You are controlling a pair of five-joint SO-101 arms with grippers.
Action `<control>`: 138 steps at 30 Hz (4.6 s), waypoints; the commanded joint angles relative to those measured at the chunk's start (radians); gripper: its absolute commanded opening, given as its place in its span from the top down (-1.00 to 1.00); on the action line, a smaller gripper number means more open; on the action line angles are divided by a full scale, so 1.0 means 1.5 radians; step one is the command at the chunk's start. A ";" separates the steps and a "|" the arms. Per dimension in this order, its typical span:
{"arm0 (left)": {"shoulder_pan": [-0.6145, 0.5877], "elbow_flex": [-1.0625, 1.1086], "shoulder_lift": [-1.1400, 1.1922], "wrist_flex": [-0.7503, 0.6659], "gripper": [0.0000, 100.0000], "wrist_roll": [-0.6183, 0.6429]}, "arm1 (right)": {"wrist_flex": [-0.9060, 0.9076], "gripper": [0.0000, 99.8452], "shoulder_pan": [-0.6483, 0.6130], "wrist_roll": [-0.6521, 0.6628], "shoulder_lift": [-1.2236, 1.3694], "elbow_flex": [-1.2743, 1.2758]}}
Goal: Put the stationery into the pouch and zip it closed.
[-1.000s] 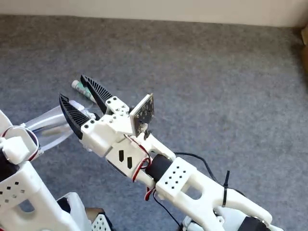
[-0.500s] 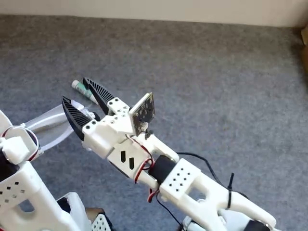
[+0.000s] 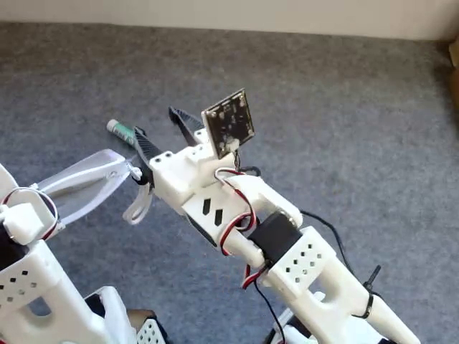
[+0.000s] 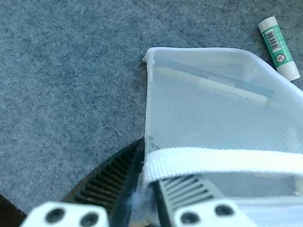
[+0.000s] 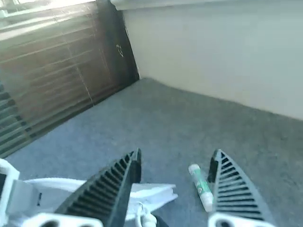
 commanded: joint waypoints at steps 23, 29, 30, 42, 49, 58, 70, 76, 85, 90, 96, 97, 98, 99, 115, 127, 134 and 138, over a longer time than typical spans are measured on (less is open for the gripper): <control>-0.013 0.001 0.006 -0.009 0.99 0.005 | 0.322 0.56 0.071 -0.002 -0.020 0.061; -0.074 -0.005 0.006 -0.009 0.99 0.006 | 0.361 0.56 0.059 -0.001 -0.019 0.062; -0.081 -0.005 0.006 -0.009 0.99 0.006 | 0.370 0.56 0.050 -0.001 -0.019 0.061; -0.088 0.001 0.006 -0.027 0.99 0.006 | 0.373 0.56 -0.014 0.045 0.144 0.060; -0.088 0.001 0.006 -0.027 0.99 0.006 | 0.293 0.56 -0.010 0.084 0.278 0.020; -0.086 0.002 0.006 -0.027 0.99 0.006 | 0.292 0.56 0.019 0.158 0.419 -0.093; -0.084 0.003 0.006 -0.027 0.99 0.006 | 0.292 0.56 0.053 0.266 0.564 -0.203; -0.084 0.003 0.006 -0.026 0.99 0.006 | 0.292 0.59 0.053 0.293 0.606 -0.216; -0.084 0.003 0.006 -0.024 0.99 0.006 | 0.292 0.95 0.058 0.350 0.608 -0.216; -0.084 0.003 0.007 -0.024 0.99 0.006 | 0.320 0.96 0.114 0.352 0.605 -0.217; -0.084 0.003 0.007 -0.024 0.99 0.006 | 0.414 0.96 0.190 0.353 0.609 -0.276; -0.084 0.003 0.007 -0.025 0.99 0.006 | 0.431 0.96 0.197 0.353 0.609 -0.283; -0.084 0.003 0.007 -0.025 0.99 0.006 | 0.444 0.96 0.202 0.354 0.609 -0.288; -0.084 0.003 0.007 -0.025 0.99 0.006 | 0.453 0.95 0.206 0.354 0.610 -0.290; -0.084 0.003 0.008 -0.024 0.99 0.006 | 0.461 0.70 0.190 0.350 0.710 -0.362; -0.084 0.026 0.006 -0.046 0.99 0.006 | 0.462 0.82 0.176 0.350 0.796 -0.434; -0.084 0.026 0.006 -0.046 0.99 0.006 | 0.463 0.99 0.180 0.353 0.794 -0.433; -0.084 0.026 0.006 -0.046 0.99 0.006 | 0.470 0.99 0.180 0.351 0.793 -0.433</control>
